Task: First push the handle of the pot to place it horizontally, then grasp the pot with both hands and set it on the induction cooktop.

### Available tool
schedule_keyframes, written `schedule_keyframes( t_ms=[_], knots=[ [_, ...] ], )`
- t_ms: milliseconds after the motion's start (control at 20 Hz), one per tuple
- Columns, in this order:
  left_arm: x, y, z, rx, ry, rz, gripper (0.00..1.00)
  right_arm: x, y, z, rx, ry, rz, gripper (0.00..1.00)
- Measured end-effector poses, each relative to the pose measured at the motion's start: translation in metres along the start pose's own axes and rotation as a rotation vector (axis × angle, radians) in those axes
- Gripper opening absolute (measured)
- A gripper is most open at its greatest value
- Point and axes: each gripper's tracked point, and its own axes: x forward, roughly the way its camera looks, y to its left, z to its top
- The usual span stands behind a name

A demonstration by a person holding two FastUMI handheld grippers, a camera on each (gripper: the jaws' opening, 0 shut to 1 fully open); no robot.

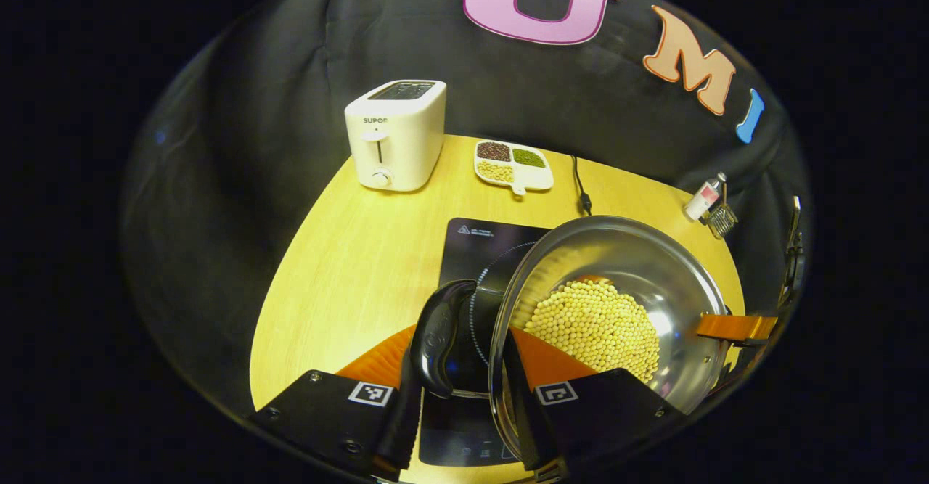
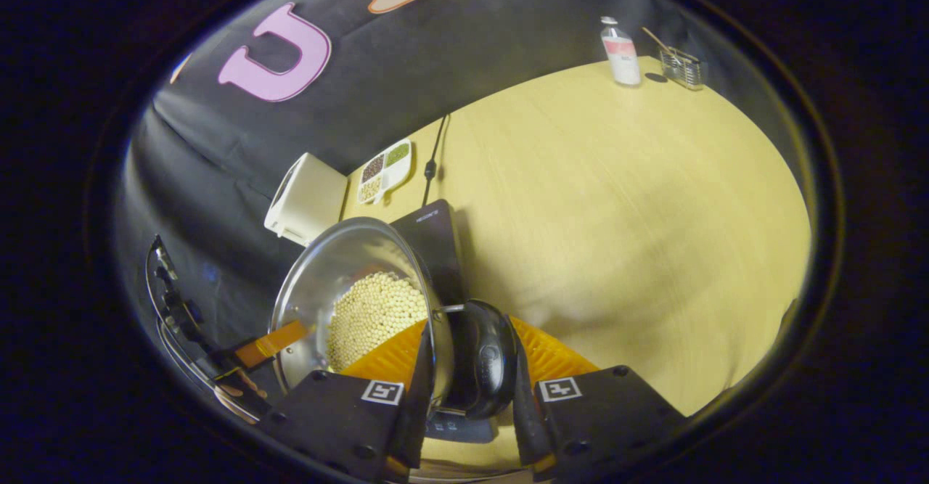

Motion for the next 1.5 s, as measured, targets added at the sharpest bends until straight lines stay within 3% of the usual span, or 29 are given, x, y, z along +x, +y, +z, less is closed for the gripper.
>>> schedule_keyframes(
  t_ms=[150,300,350,600,750,800,900,950,1000,1150,1200,1250,1350,1400,1450,1500],
  knots=[
    [0.002,0.012,0.002,0.001,-0.01,0.011,0.58,0.009,0.008,0.0,0.004,-0.018,-0.004,0.53],
    [0.013,0.017,0.003,-0.003,-0.011,0.011,0.57,0.017,0.01,0.001,0.007,-0.028,-0.015,0.53],
    [0.015,0.018,0.004,-0.003,-0.011,0.011,0.57,0.019,0.012,0.001,0.012,-0.032,-0.013,0.46],
    [0.026,0.017,0.019,0.045,-0.045,0.01,0.57,0.029,0.011,0.01,0.033,-0.052,-0.014,0.46],
    [0.03,0.018,0.018,0.039,-0.046,0.002,0.59,0.032,0.012,0.012,0.029,-0.06,-0.008,0.46],
    [0.031,0.018,0.016,0.033,-0.044,0.0,0.59,0.033,0.012,0.013,0.027,-0.06,-0.004,0.53],
    [0.033,0.02,0.015,0.022,-0.045,-0.003,0.6,0.035,0.012,0.012,0.025,-0.053,0.005,0.53],
    [0.033,0.021,0.014,0.017,-0.045,-0.004,0.61,0.036,0.012,0.013,0.026,-0.051,0.009,0.46],
    [0.033,0.02,0.015,0.014,-0.052,-0.005,0.61,0.038,0.012,0.012,0.03,-0.052,0.008,0.53],
    [0.034,0.021,0.013,0.015,-0.05,-0.006,0.64,0.036,0.015,0.012,0.038,-0.043,0.026,0.49],
    [0.033,0.021,0.011,0.015,-0.048,-0.006,0.64,0.037,0.016,0.012,0.037,-0.039,0.034,0.59],
    [0.033,0.022,0.011,0.013,-0.051,-0.005,0.66,0.037,0.019,0.013,0.04,-0.035,0.057,0.51],
    [0.031,0.025,0.011,0.005,-0.062,0.006,0.71,0.031,0.018,0.016,0.042,-0.042,0.075,0.82],
    [0.03,0.028,0.011,-0.002,-0.07,0.016,0.71,0.027,0.015,0.019,0.038,-0.052,0.078,0.89],
    [0.027,0.032,0.011,-0.01,-0.084,0.032,0.8,0.024,0.012,0.021,0.032,-0.061,0.081,0.92],
    [0.023,0.034,0.013,-0.019,-0.103,0.033,0.9,0.02,0.012,0.023,0.025,-0.077,0.087,1.0]
  ],
)
